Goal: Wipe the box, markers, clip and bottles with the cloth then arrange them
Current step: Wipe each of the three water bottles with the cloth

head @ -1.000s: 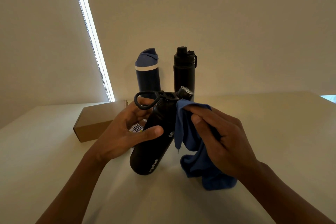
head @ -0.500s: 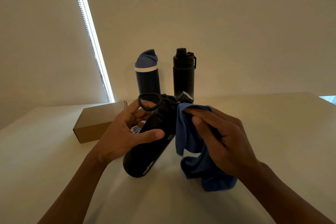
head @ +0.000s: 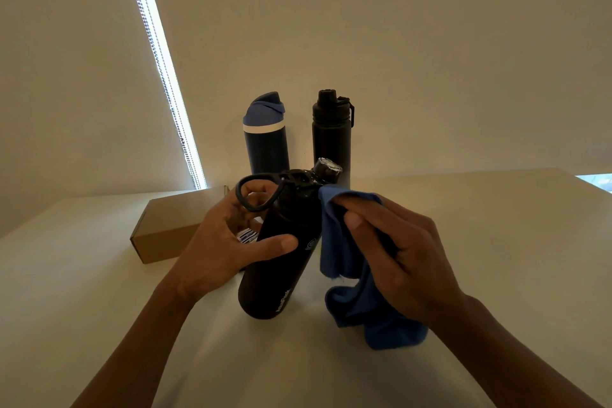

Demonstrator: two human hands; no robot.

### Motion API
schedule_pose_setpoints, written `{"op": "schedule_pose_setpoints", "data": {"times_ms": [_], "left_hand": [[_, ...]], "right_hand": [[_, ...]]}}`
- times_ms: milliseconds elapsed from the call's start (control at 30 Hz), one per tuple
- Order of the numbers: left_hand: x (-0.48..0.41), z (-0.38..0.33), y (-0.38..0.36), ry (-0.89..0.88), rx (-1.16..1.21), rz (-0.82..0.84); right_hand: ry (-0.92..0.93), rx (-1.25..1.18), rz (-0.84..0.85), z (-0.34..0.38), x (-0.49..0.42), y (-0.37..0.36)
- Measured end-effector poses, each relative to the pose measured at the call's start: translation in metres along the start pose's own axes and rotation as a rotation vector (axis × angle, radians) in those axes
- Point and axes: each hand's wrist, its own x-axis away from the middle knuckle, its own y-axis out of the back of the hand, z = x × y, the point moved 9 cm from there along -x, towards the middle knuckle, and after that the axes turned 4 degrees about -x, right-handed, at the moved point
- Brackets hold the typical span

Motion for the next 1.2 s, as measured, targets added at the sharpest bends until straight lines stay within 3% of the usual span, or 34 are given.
{"op": "schedule_pose_setpoints", "data": {"times_ms": [200, 500, 633, 733, 900, 1000, 1200], "left_hand": [[0.0, -0.001, 0.001, -0.002, -0.057, -0.007], [0.002, -0.008, 0.0, -0.045, -0.038, -0.005], [0.003, -0.006, -0.008, -0.014, -0.054, 0.004], [0.003, 0.0, -0.011, -0.013, -0.075, 0.0], [0.002, 0.005, -0.005, -0.025, -0.097, -0.064], [0.001, 0.004, -0.004, -0.018, -0.107, -0.075], [0.001, 0.001, -0.013, 0.003, -0.132, 0.046]], "right_hand": [[0.007, -0.063, 0.024, -0.004, 0.0, -0.03], [0.048, 0.241, -0.046, -0.01, -0.001, 0.018], [0.096, 0.294, 0.031, 0.0, -0.003, -0.002], [0.091, 0.272, 0.026, 0.0, 0.0, -0.008], [0.052, 0.133, -0.191, 0.0, -0.012, -0.011], [0.017, -0.032, -0.002, -0.006, -0.005, -0.011], [-0.055, 0.044, -0.033, -0.021, -0.002, -0.005]]}}
